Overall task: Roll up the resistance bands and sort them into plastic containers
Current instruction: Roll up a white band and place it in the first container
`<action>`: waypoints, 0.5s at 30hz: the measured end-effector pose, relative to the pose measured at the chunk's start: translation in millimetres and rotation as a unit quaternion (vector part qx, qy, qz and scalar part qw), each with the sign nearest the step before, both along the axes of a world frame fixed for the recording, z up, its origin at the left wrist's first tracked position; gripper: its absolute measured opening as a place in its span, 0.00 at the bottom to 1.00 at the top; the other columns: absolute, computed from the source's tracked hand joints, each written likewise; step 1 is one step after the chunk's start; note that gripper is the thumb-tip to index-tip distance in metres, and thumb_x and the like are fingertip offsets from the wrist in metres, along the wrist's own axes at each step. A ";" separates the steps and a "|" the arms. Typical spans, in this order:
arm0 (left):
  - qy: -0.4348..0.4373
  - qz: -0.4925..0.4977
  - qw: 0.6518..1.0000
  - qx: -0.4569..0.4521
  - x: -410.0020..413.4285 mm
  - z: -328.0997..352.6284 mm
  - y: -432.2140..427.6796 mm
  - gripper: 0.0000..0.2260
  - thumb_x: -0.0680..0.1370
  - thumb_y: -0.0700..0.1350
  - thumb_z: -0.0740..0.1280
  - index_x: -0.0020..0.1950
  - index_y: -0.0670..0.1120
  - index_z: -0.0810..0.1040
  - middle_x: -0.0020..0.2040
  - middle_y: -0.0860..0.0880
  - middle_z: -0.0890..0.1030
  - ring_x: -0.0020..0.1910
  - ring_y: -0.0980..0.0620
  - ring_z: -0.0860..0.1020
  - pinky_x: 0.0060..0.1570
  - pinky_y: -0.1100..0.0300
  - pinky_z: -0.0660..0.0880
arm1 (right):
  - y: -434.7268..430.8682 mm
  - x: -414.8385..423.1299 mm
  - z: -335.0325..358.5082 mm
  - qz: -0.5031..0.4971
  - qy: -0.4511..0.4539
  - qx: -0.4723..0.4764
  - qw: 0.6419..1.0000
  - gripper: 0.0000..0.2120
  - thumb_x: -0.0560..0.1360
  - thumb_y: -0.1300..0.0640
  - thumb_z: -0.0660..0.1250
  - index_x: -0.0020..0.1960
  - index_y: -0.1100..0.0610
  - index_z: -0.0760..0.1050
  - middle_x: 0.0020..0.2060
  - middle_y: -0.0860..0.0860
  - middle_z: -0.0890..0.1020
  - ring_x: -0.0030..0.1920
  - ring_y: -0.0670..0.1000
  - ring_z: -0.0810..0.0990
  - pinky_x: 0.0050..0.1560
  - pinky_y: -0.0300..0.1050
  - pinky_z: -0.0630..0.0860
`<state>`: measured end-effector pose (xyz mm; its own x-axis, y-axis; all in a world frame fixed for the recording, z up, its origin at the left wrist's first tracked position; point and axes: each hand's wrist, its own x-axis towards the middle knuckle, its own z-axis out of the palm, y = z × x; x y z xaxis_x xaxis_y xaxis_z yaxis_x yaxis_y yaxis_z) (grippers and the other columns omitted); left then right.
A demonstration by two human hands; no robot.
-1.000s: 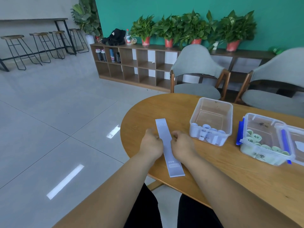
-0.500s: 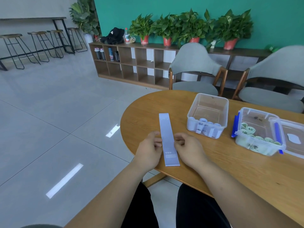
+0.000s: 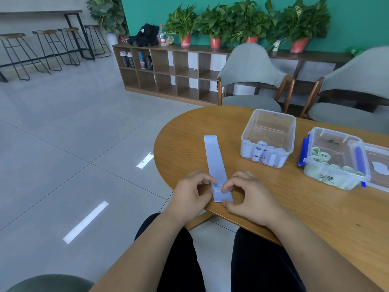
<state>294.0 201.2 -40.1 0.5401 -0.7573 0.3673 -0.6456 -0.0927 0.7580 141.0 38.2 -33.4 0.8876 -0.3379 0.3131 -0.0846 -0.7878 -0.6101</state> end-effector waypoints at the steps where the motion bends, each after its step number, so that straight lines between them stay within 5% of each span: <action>1: -0.004 -0.001 1.000 0.000 -1.3 0.4 0.8 0.13 0.74 0.35 0.74 0.53 0.52 0.86 0.48 0.58 0.81 0.53 0.53 0.80 0.54 0.66 0.73 | 0.2 -0.3 -0.7 0.008 0.000 -0.006 1.000 0.13 0.65 0.51 0.79 0.48 0.42 0.82 0.45 0.40 0.79 0.54 0.45 0.76 0.55 0.40 0.74; 6: 0.008 -0.021 1.000 0.014 -4.3 3.5 4.3 0.13 0.71 0.36 0.75 0.48 0.54 0.87 0.45 0.59 0.82 0.52 0.52 0.79 0.51 0.64 0.75 | 1.7 0.8 -4.6 0.007 -0.016 -0.026 1.000 0.06 0.70 0.51 0.78 0.44 0.44 0.83 0.41 0.40 0.79 0.50 0.46 0.76 0.51 0.43 0.75; 15: -0.023 -0.027 0.999 -0.010 -8.3 1.5 5.5 0.10 0.73 0.37 0.76 0.47 0.52 0.86 0.42 0.57 0.82 0.47 0.50 0.78 0.48 0.59 0.76 | 6.0 -4.3 -3.1 0.004 -0.028 -0.058 0.998 0.07 0.74 0.52 0.77 0.49 0.42 0.82 0.42 0.39 0.79 0.48 0.45 0.77 0.48 0.47 0.76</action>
